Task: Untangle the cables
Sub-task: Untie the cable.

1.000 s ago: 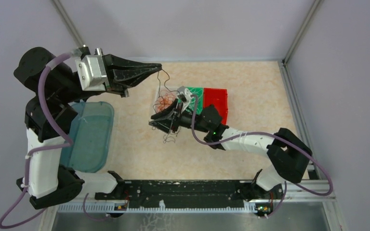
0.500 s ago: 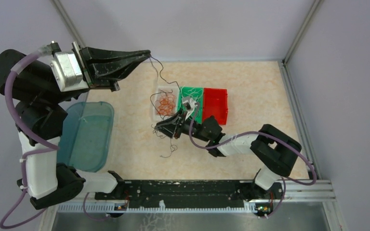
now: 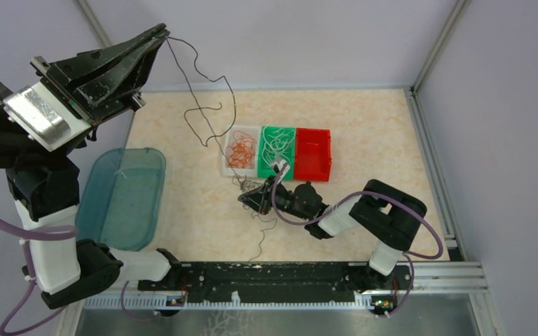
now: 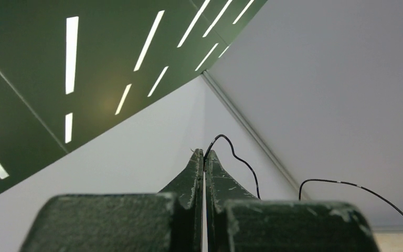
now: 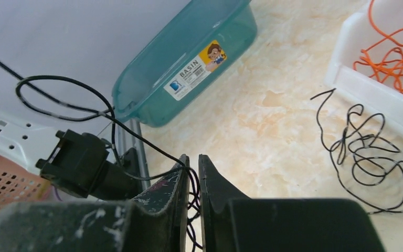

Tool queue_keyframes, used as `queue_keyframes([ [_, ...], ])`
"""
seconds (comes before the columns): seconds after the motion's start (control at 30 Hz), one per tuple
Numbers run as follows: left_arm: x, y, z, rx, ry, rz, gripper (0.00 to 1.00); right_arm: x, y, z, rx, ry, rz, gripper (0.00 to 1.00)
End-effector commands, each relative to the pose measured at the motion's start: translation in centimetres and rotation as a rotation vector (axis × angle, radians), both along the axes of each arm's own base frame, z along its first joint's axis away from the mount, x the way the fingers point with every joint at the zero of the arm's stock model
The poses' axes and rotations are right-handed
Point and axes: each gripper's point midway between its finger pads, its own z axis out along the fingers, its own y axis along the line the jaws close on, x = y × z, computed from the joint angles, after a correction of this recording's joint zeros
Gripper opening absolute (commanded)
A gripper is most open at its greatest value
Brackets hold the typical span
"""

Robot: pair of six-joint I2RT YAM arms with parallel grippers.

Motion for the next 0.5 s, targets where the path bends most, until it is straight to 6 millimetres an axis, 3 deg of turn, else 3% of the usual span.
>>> queue_keyframes([
  [0.0, -0.8, 2.9, 3.5, -0.126, -0.15, 0.12, 0.0, 0.5, -1.0, -0.5, -0.023, -0.036, -0.068, 0.11],
  [0.13, -0.9, 5.6, 6.2, -0.257, -0.262, 0.253, 0.0, 0.3, -2.0, -2.8, -0.081, -0.018, -0.094, 0.2],
  [0.27, -1.6, 6.6, 7.9, -0.289, -0.354, 0.316, 0.0, -0.1, -2.6, -4.2, -0.109, -0.008, -0.108, 0.34],
  [0.47, -2.1, 7.1, 8.4, -0.296, -0.414, 0.356, 0.0, -0.6, -3.0, -6.2, -0.189, -0.015, -0.122, 0.35],
])
